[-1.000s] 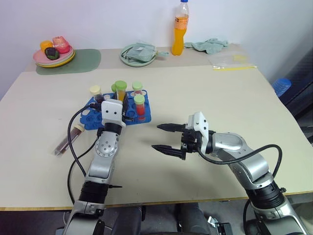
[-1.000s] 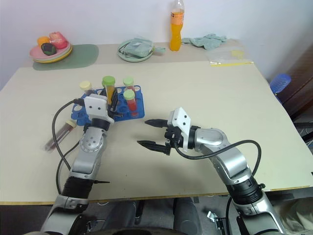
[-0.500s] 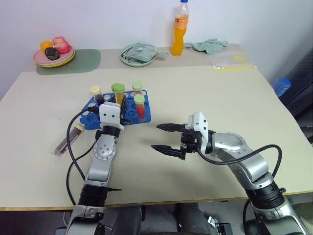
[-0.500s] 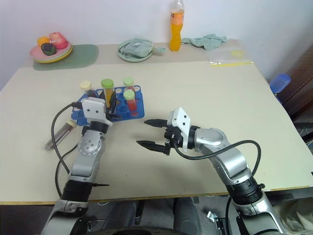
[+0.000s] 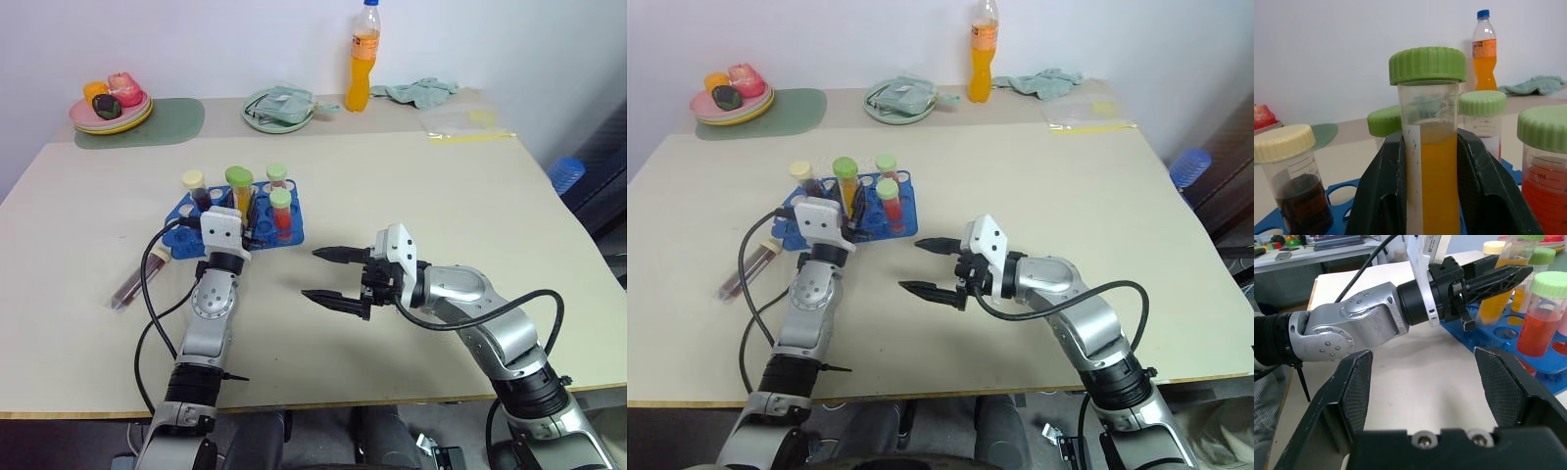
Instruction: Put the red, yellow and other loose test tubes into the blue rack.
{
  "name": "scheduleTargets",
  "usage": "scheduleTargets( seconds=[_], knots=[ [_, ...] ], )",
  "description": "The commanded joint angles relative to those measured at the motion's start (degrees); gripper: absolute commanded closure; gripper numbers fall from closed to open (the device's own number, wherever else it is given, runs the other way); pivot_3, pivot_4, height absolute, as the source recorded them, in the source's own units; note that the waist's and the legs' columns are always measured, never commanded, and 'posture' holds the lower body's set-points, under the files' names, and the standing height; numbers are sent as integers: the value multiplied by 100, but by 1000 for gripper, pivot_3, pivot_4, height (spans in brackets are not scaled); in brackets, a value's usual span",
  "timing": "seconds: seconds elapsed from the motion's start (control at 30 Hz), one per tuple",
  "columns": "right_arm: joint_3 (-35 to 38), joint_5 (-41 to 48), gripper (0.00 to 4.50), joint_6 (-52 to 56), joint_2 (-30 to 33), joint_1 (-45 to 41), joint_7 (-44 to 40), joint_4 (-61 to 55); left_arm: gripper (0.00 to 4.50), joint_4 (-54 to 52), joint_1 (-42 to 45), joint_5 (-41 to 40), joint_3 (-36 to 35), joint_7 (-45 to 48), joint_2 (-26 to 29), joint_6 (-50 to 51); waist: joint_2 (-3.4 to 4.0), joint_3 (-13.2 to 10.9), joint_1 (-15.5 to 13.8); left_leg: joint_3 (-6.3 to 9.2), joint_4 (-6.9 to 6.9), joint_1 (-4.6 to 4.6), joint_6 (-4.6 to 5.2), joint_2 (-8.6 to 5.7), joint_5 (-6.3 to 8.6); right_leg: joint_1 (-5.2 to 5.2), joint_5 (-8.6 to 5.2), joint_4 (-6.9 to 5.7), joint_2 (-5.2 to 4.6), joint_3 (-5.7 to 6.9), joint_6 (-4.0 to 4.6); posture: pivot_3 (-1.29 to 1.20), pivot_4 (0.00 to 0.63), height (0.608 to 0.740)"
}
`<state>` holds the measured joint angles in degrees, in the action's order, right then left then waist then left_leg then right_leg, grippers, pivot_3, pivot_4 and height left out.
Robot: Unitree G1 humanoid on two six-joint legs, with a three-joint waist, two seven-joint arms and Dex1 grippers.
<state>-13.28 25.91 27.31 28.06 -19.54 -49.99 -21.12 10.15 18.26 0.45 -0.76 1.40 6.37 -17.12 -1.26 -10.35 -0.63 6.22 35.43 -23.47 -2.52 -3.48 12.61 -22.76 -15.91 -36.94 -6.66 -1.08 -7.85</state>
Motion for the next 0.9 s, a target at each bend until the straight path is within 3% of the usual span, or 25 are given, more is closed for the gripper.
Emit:
scheduleTargets(
  seconds=[0.03, 0.07, 0.1, 0.4, 0.5, 0.63, 0.7, 0.8, 0.9],
  knots=[
    [-16, 37, 856, -1, -29, -51, -32, -233, 1643, -270, -91, -133, -114, 33, -39, -81, 0, 0, 0, 0, 0, 0, 0, 0, 0, 0, 0, 0, 0, 0, 0, 0, 150, 740],
    [-22, 39, 856, -1, -28, -58, -42, -233, 1544, -389, -120, -209, -165, 40, -51, -40, 0, 0, 2, 0, 0, 0, 0, 0, 0, 0, 0, 0, 0, 0, 0, 0, 150, 740],
    [-27, 40, 856, 2, -29, -67, -47, -235, 1100, -542, -161, -269, -210, 57, -35, 23, 0, 0, 8, 1, 0, 0, 0, 0, 0, 0, 0, 0, 0, 0, 0, 0, 150, 740],
    [-33, 74, 856, 44, -47, -76, -62, -250, 1100, -2770, -241, -1436, -880, 430, 606, 1514, 0, 0, 17, 6, -1, 0, 0, 2, 0, -2, 0, -4, 2, -2, 0, 0, 150, 740],
    [-34, 80, 856, 52, -46, -79, -75, -248, 1100, -3455, -264, -2265, -1252, 777, 1278, 2702, 0, 0, 27, 6, 0, 0, 0, 2, 0, -2, 0, -5, 2, -1, 0, 0, 150, 740],
    [-26, 84, 856, 48, -38, -96, -123, -217, 71, -3636, -438, -3169, -2212, 1273, 3141, 5235, 1, -4, 141, 11, -3, 2, 0, 7, 0, -3, -2, -8, 14, -1, 1, 0, 150, 740],
    [-32, 104, 856, 49, -48, -107, -167, -182, 71, -3381, -436, -3751, -2630, 1403, 3969, 6753, 4, -6, 184, 18, -10, 5, 1, 14, 1, -9, -5, -14, 20, -4, 5, 0, 150, 740],
    [-60, 140, 856, 37, -136, -161, -222, -91, 71, -2979, -543, -4199, -2657, 2017, 4948, 8144, 9, -9, 200, 18, -17, 8, 2, 19, 1, -12, -9, -20, 25, -6, 9, 0, 150, 740],
    [-116, 101, 856, -7, -210, -232, -303, -3, 71, -2475, -486, -4005, -2014, 2434, 5779, 8783, 7, -9, 175, 17, -17, 9, 1, 19, 1, -12, -10, -19, 24, -5, 9, 0, 150, 740]
  ],
)
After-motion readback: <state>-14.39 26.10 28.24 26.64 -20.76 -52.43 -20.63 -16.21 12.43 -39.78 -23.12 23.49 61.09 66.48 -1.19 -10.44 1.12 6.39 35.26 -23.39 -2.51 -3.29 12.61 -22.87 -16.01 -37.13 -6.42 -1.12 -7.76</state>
